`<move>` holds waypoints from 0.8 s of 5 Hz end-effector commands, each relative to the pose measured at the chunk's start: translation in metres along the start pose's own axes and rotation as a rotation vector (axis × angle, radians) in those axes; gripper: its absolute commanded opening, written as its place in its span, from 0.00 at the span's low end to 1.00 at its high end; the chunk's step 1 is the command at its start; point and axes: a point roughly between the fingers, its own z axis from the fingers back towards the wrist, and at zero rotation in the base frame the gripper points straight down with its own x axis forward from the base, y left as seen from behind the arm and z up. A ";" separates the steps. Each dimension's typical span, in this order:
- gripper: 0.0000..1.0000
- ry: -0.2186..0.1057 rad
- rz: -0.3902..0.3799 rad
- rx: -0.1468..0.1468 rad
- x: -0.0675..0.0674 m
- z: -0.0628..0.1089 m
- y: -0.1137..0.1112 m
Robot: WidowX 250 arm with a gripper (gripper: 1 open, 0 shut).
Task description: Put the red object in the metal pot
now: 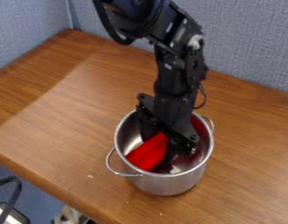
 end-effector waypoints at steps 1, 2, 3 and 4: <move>1.00 -0.045 -0.039 0.012 0.013 0.010 0.010; 1.00 -0.053 -0.046 0.015 0.011 0.014 0.014; 1.00 -0.060 -0.050 0.017 0.009 0.016 0.018; 1.00 -0.075 -0.063 0.021 0.002 0.026 0.020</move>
